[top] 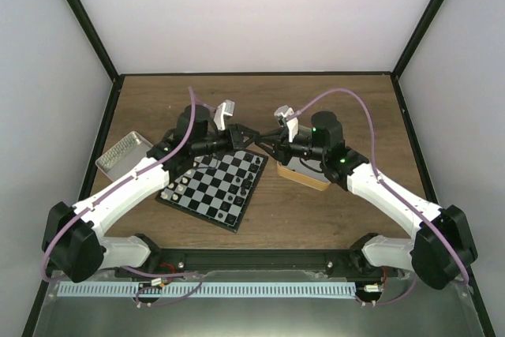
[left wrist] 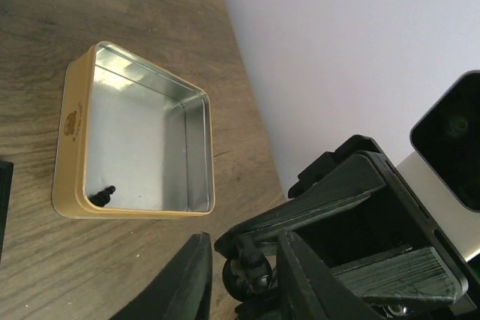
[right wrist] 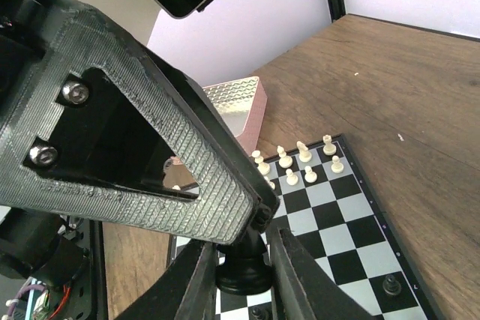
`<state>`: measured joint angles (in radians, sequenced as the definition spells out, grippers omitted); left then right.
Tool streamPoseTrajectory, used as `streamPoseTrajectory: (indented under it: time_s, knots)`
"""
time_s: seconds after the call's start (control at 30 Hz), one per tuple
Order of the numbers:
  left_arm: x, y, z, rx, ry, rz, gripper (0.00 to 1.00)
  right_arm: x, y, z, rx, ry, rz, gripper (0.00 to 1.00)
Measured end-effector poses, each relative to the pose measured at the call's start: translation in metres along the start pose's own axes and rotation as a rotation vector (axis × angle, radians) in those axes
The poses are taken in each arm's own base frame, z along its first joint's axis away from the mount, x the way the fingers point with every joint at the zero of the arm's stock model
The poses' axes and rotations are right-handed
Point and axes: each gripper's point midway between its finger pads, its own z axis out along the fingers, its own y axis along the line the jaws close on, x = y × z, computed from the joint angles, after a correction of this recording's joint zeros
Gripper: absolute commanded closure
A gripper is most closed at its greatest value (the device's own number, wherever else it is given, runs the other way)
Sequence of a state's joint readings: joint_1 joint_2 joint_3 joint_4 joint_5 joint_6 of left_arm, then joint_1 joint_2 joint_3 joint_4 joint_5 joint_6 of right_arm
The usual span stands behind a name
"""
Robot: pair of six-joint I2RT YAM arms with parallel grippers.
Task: Set up the chess pieces on the board
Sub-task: Place the chess piece on the chessboard.
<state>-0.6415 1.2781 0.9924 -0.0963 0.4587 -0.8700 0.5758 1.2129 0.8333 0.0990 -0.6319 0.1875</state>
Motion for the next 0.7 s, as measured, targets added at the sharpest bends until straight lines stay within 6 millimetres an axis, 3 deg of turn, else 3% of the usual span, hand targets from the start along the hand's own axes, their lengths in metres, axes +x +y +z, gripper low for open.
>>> streamPoseTrajectory:
  time_s: [0.2, 0.4, 0.47, 0.7]
  knots:
    - [0.002, -0.001, 0.0, 0.009, 0.016, 0.005, 0.93, 0.002, -0.003, 0.002, 0.015, 0.004, 0.004, 0.75]
    - [0.002, -0.001, -0.001, 0.015, 0.021, 0.023, 0.96, 0.004, -0.007, 0.003, 0.035, 0.013, 0.027, 0.34]
    - [0.001, 0.001, -0.001, 0.002, 0.013, 0.053, 0.96, 0.006, -0.008, 0.002, 0.042, 0.021, 0.029, 0.26]
    - [-0.006, 0.033, -0.013, -0.185, -0.049, 0.188, 0.96, 0.013, -0.009, -0.013, 0.097, 0.035, 0.054, 0.23]
